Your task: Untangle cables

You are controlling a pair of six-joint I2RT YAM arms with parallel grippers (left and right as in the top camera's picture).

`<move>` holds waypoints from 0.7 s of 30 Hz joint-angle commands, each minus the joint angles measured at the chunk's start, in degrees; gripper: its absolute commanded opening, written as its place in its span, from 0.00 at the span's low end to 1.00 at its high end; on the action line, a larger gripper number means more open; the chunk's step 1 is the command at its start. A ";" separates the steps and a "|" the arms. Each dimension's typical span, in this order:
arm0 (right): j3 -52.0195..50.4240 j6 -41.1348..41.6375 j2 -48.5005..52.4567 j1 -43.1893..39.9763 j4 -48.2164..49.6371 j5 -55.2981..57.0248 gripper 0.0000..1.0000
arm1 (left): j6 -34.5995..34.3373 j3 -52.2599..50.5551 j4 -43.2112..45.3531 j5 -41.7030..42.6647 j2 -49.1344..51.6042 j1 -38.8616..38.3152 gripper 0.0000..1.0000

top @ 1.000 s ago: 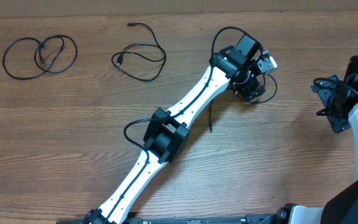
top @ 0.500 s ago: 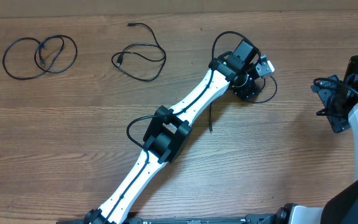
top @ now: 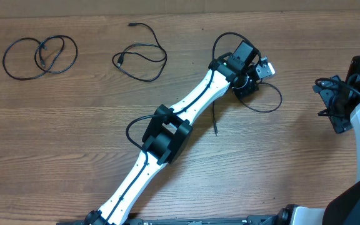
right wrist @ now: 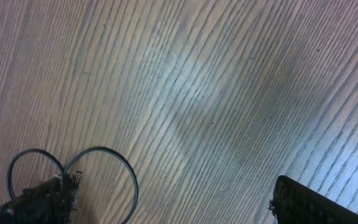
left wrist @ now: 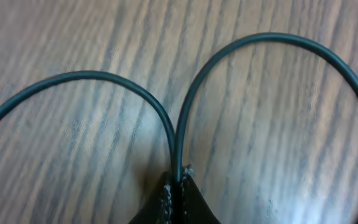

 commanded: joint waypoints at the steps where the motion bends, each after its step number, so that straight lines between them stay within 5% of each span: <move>1: 1.05 0.20 -0.24 -0.07 0.26 0.13 1.00 | 0.31 3.30 -4.96 -1.25 -0.09 0.17 0.04; 10: 1.05 0.20 -0.24 -0.07 0.26 0.13 1.00 | -2.49 16.22 -21.88 -6.58 -10.40 2.78 0.04; 21: 1.05 0.20 -0.24 -0.07 0.26 0.13 1.00 | -9.62 17.66 -34.03 -6.64 -30.08 10.60 0.04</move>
